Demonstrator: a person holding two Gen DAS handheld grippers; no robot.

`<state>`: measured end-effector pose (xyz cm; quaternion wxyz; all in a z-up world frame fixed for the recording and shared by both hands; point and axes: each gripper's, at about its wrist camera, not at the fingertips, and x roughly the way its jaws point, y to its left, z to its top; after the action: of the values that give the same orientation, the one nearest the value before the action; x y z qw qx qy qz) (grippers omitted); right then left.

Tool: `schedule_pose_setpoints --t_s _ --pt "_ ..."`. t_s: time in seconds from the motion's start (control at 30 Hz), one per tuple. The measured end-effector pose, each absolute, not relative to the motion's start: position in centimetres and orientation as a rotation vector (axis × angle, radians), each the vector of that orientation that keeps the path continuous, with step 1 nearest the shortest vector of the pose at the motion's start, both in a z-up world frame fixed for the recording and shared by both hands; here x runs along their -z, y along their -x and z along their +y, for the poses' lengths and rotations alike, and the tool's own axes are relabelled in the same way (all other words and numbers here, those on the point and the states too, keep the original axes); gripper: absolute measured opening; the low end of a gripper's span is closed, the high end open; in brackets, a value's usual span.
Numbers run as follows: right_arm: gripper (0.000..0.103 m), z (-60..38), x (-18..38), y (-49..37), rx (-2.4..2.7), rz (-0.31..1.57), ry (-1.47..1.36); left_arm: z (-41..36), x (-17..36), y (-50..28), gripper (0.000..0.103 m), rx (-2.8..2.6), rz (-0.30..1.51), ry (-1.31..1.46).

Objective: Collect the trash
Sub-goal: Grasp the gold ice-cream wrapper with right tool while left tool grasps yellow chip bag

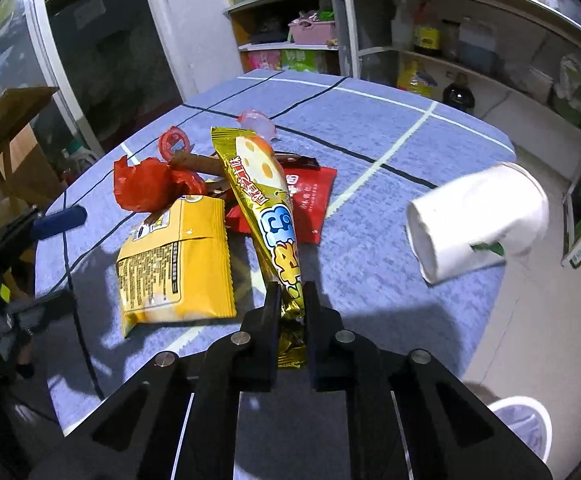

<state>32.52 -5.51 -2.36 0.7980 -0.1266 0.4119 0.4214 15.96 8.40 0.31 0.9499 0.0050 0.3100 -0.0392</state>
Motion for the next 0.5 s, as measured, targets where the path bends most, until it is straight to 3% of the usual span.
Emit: schedule_pose_setpoints --t_s 0.3,0.5 --pt "0.011 -8.3 2.6 -31.5 -0.872 0.906 0.221 6.7 2.4 -20.0 0.084 0.014 0.805 -0.126" --pt "0.011 -10.5 2.4 -30.2 -0.853 0.904 0.19 6.1 3.0 -20.5 0.064 0.002 0.833 -0.155"
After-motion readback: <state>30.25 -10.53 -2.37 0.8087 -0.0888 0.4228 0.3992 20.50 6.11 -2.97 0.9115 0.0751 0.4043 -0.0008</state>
